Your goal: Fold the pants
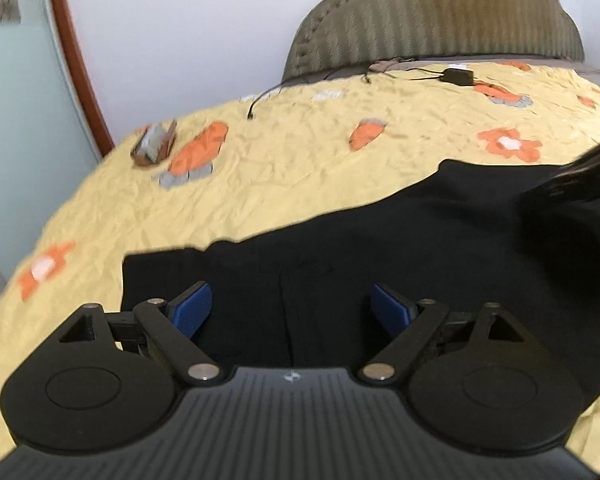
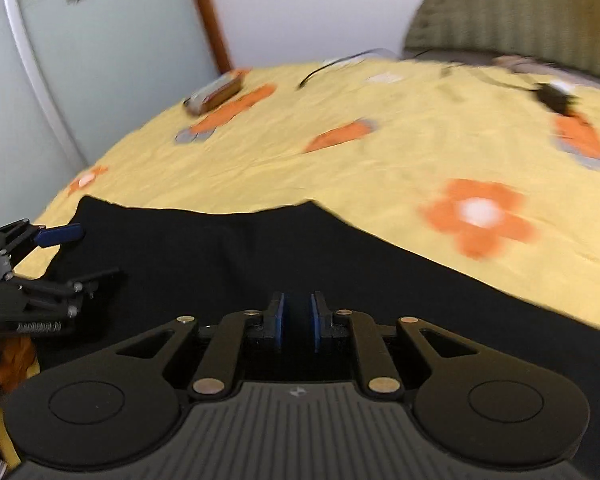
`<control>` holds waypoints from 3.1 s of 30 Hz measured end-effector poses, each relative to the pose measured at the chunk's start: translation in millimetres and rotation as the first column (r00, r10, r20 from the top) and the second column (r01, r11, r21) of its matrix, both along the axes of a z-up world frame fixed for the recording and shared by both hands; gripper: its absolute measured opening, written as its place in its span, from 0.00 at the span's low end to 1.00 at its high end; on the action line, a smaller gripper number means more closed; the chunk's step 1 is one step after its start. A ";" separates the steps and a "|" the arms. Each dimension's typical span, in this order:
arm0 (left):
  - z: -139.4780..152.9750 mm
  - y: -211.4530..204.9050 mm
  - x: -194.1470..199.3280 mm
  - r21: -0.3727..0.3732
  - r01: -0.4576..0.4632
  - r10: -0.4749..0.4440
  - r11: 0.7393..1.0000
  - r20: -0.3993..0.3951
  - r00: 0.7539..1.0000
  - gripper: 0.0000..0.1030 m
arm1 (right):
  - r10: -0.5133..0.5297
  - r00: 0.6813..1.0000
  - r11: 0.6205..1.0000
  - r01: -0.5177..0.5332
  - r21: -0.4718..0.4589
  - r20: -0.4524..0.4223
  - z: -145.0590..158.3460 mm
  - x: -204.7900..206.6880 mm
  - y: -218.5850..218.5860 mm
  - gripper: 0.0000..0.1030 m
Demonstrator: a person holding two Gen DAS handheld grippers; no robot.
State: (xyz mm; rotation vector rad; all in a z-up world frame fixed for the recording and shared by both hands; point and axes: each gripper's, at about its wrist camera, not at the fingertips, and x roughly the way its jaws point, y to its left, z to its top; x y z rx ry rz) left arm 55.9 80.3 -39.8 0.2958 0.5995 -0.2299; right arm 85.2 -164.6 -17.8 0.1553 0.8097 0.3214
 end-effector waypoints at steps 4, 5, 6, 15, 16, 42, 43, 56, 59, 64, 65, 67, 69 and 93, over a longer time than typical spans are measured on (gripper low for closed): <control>-2.1 8.4 -4.2 0.006 -0.025 0.025 1.000 0.012 1.000 0.83 | -0.018 0.999 0.999 0.019 0.044 -0.034 -15.9 61.8 14.7 0.12; -2.2 9.5 -5.5 0.004 -0.027 0.027 1.000 0.009 1.000 0.83 | -0.028 0.999 0.997 0.031 0.076 -0.047 -16.2 73.9 13.6 0.13; -1.9 10.1 -7.9 0.006 -0.025 0.025 1.000 0.010 1.000 0.83 | -0.032 0.998 0.994 0.039 0.104 -0.060 -14.5 82.6 10.4 0.13; -1.9 39.1 -11.5 -0.037 -0.070 0.070 0.997 0.013 0.997 0.92 | -0.030 0.998 0.998 0.033 0.057 -0.049 -2.1 35.6 -16.3 0.13; -2.7 41.1 -8.6 -0.032 -0.090 0.090 0.995 0.013 0.996 0.92 | -0.033 0.998 0.999 0.034 0.020 -0.047 -8.4 31.9 -11.4 0.13; 27.0 88.5 -71.3 -0.084 -0.175 0.178 0.981 0.028 0.984 0.92 | -0.055 0.992 0.995 0.064 -0.077 0.111 9.5 -143.1 4.1 0.52; 25.1 94.0 -73.3 -0.139 -0.169 0.170 0.976 -0.010 0.985 0.95 | -0.049 0.990 0.995 0.060 -0.083 0.134 11.6 -147.7 5.7 0.52; -2.3 97.2 -58.2 -0.235 -0.239 0.233 0.942 -0.056 0.971 0.58 | -0.137 0.980 0.990 0.138 0.009 0.141 13.3 -163.7 -0.6 0.52; -3.1 101.8 -61.6 -0.246 -0.240 0.236 0.939 -0.046 0.971 0.43 | -0.149 0.980 0.989 0.148 0.021 0.130 10.1 -164.9 -0.1 0.52; 4.2 104.9 -66.2 -0.227 -0.257 0.267 0.939 0.016 0.963 0.09 | -0.155 0.980 0.988 0.152 0.032 0.124 8.0 -167.0 0.5 0.52; 7.1 107.2 -65.0 -0.238 -0.247 0.258 0.939 0.019 0.966 0.09 | -0.156 0.980 0.988 0.153 0.033 0.125 8.1 -167.4 0.5 0.52; 9.1 109.1 -60.2 -0.217 -0.260 0.270 0.941 0.019 0.963 0.02 | -0.162 0.979 0.987 0.158 0.037 0.128 8.0 -168.5 -0.4 0.52; 10.2 113.5 -54.8 -0.215 -0.264 0.275 0.940 0.022 0.961 0.02 | -0.171 0.977 0.985 0.167 0.042 0.129 8.1 -170.1 -2.2 0.52; 41.0 32.2 -89.0 0.084 -0.207 0.182 0.975 0.241 0.953 0.69 | -0.675 0.736 0.631 0.607 0.483 -0.044 -20.8 -230.0 -175.6 0.52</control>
